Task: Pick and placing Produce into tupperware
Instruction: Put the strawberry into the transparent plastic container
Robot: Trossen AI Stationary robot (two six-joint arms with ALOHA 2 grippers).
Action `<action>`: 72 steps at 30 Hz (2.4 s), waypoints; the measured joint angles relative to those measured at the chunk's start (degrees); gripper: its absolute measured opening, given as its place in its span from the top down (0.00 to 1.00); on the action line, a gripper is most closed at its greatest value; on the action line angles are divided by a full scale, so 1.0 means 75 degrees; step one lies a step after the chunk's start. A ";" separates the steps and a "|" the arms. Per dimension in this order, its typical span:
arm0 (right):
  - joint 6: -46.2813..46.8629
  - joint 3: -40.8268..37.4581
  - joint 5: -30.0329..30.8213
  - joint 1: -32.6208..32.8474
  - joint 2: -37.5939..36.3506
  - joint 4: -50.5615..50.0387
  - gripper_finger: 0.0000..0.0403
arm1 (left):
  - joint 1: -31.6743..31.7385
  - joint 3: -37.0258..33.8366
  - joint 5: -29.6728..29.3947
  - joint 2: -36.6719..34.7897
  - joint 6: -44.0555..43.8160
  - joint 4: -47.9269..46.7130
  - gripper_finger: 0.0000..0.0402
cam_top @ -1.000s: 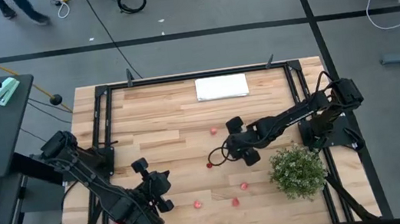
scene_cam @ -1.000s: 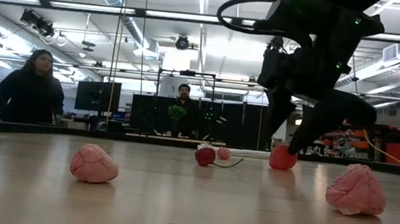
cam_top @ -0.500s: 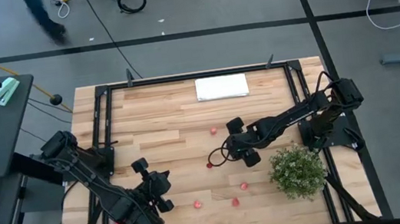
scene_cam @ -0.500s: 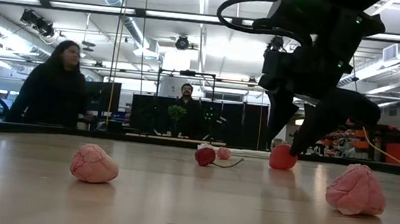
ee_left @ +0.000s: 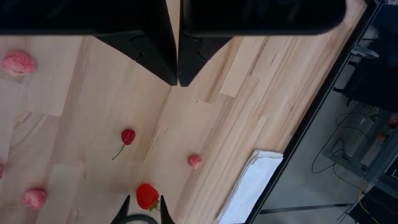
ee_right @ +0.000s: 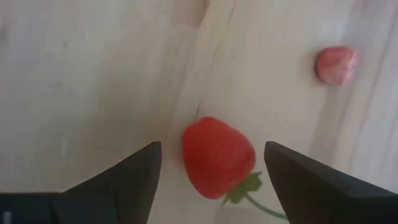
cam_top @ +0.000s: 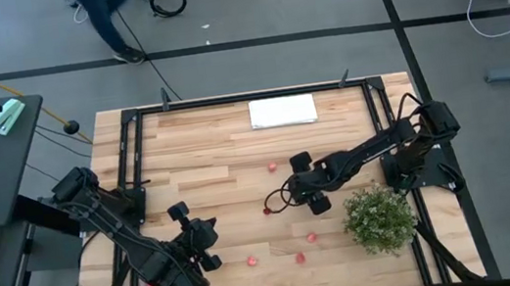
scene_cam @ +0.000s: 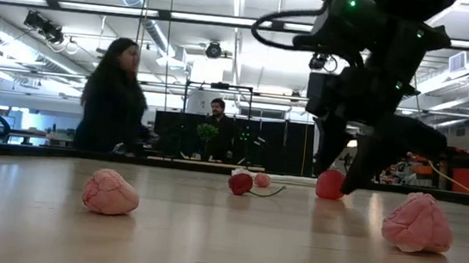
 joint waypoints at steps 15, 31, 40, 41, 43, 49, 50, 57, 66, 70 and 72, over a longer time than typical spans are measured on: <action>0.0697 -0.0590 0.0056 -0.0012 -0.0030 0.0422 0.30 | 0.0000 0.0000 -0.0001 0.0006 -0.0003 -0.0026 0.94; 0.2151 -0.0711 0.0060 -0.0006 0.0002 0.0912 0.42 | 0.0000 0.0000 0.0001 0.0006 -0.0006 -0.0023 0.95; 0.4240 -0.0722 0.0250 0.0055 0.0033 0.1225 0.51 | 0.0000 0.0000 -0.0002 0.0006 -0.0003 -0.0026 0.96; 0.4463 -0.0728 0.0294 0.0089 0.0045 0.1364 0.51 | 0.0000 0.0000 -0.0002 0.0006 -0.0003 -0.0026 0.96; 0.4827 -0.0742 0.0300 0.0138 0.0060 0.1759 0.51 | 0.0000 0.0000 -0.0024 0.0006 0.0000 -0.0032 0.97; 0.5469 -0.0738 0.0306 0.0415 0.0054 0.3824 0.48 | -0.0001 0.0000 -0.0761 0.0003 0.0009 -0.0446 0.97; 0.5472 -0.0735 0.0309 0.0470 0.0051 0.4232 0.48 | -0.0001 0.0000 -0.0974 0.0003 0.0009 -0.0621 0.96; 0.5472 -0.0728 0.0344 0.0888 0.0037 0.6319 0.49 | 0.0163 0.0000 -0.2717 -0.0133 -0.0105 -0.1826 0.96; 0.5785 -0.0717 0.0937 0.1487 0.0189 0.7531 0.49 | 0.1493 0.0000 -0.3610 -0.1626 -0.0052 -0.1837 0.97; 0.5296 -0.0207 0.0956 0.1651 0.0941 0.8032 0.49 | 0.2638 0.0002 -0.3254 -0.2324 -0.0052 -0.1712 0.94; 0.4951 0.0388 0.0941 0.1697 0.1503 0.8030 0.49 | 0.3281 0.0003 -0.2565 -0.2585 0.0008 -0.1511 0.93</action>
